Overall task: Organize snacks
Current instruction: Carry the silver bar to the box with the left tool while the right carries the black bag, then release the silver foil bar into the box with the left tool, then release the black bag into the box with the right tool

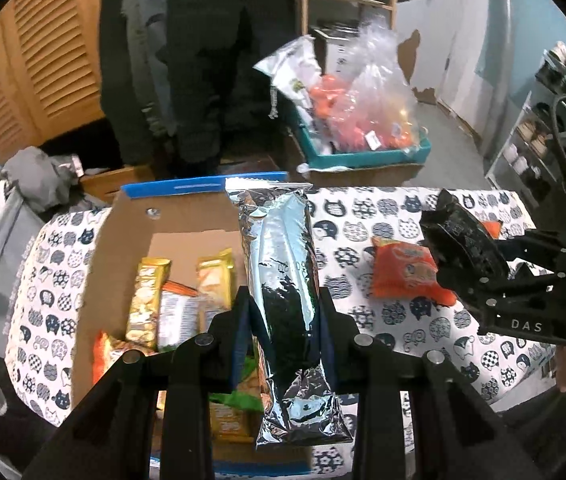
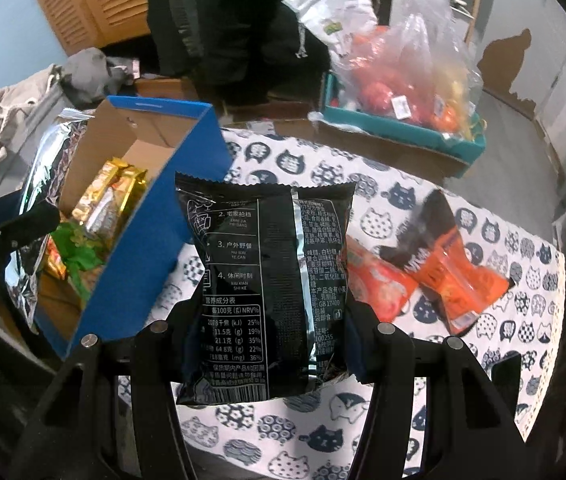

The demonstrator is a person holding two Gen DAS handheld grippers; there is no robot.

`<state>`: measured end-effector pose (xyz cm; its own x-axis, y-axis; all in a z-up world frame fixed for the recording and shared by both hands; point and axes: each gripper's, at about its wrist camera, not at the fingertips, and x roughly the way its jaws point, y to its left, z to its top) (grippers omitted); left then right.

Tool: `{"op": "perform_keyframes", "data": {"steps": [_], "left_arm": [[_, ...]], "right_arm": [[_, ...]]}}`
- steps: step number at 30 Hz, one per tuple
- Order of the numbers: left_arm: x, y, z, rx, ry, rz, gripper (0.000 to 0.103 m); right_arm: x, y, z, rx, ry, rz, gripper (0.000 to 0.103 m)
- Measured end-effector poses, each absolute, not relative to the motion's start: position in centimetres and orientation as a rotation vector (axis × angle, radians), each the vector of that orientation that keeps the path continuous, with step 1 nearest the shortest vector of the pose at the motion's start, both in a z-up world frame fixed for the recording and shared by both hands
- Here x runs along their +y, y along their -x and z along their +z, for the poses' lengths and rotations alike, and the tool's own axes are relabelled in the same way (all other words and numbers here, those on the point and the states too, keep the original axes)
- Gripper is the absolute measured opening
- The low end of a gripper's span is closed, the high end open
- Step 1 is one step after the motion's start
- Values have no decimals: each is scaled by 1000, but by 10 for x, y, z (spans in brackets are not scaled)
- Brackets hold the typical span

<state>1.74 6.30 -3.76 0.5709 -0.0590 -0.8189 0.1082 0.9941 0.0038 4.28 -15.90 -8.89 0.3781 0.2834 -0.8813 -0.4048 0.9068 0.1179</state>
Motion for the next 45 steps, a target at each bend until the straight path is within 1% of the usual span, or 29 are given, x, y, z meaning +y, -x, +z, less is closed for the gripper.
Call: {"op": "perform_keyframes", "data": {"steps": [8,17,33,34,35,36,37,39,40,45], "left_arm": [[104,-16,-42,960,-17,-30,31],[148,-19,-59,991,30,46,31],[187,-23,-84,1065,87,109,31],[188,-23,-85,1071,88,111,32],[189,-22,-85,1074,85,117,35],[190,-21,-84,1073,82,123,39],[191,-20,-83,1069,81,128,42],[193,-18,-79,1056,83,135,52],[194,-17,-78,1053,85,141,55],[198,-15,-72,1040,99,145,57]], "right_arm": [[-122,-46,-85,1096,154,483,56],[-74,-50,-83,1103,183,548,56],[-7,-58,-83,1112,217,629,56],[-4,-59,-83,1111,219,634,56],[-1,-59,-82,1110,220,638,56],[2,-60,-81,1109,222,645,56],[5,-61,-81,1109,224,653,56],[12,-63,-79,1109,225,666,56],[16,-64,-79,1109,226,672,56],[29,-67,-79,1114,234,697,56]]}}
